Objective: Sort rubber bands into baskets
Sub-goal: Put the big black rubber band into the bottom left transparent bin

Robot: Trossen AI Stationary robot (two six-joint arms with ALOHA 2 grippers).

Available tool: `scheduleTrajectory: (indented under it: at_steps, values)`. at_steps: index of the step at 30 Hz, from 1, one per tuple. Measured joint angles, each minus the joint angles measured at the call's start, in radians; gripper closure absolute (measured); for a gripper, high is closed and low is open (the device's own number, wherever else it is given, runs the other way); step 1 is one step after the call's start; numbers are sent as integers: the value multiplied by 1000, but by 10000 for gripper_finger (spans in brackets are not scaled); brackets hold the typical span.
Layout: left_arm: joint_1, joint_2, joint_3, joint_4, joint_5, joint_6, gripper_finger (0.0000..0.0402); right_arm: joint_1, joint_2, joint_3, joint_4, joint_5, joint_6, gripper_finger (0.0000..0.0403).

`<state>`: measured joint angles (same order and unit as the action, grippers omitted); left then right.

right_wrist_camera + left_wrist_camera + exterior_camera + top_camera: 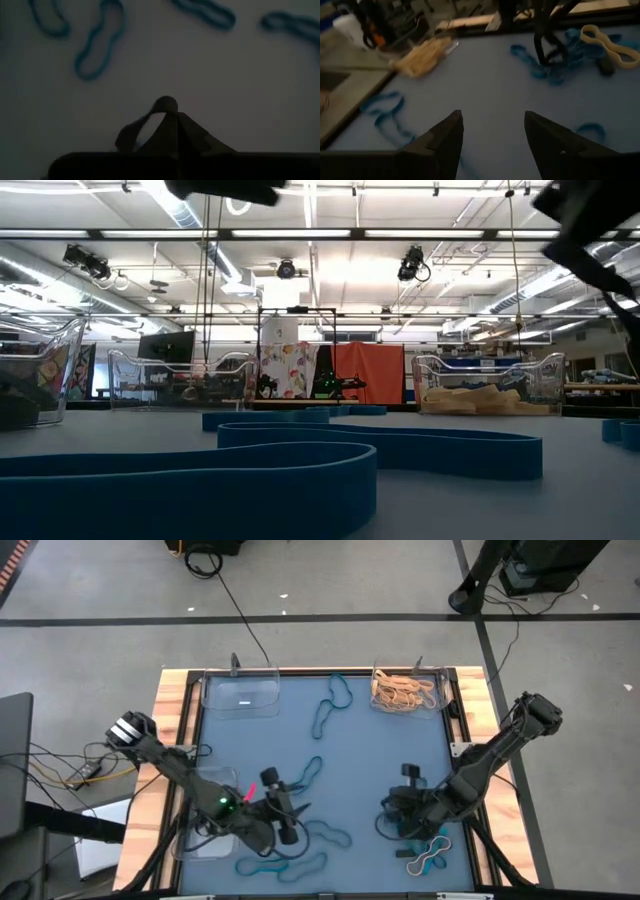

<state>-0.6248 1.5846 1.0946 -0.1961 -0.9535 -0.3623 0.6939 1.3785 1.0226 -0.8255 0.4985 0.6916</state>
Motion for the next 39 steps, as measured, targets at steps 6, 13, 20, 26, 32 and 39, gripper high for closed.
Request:
scheduleTrajectory:
  at_steps: [6, 13, 20, 26, 32, 39]
  values:
    - [73, 82, 0, 271, 64, 243, 188, -90, 9, 1, 149, 13, -159, 398]
    - [165, 141, 0, 520, 191, 337, 188, -158, 11, 1, 237, 110, -278, 398]
    - [253, 174, 0, 634, 296, 308, 188, -203, 11, 2, 332, 114, -377, 398]
    - [297, 190, 0, 678, 359, 306, 188, -226, 11, 2, 347, 114, -404, 398]
    - [324, 190, 0, 672, 365, 307, 188, -226, 11, 2, 372, 113, -455, 398]
    - [342, 190, 0, 669, 476, 306, 189, -226, 11, 2, 392, 114, -479, 398]
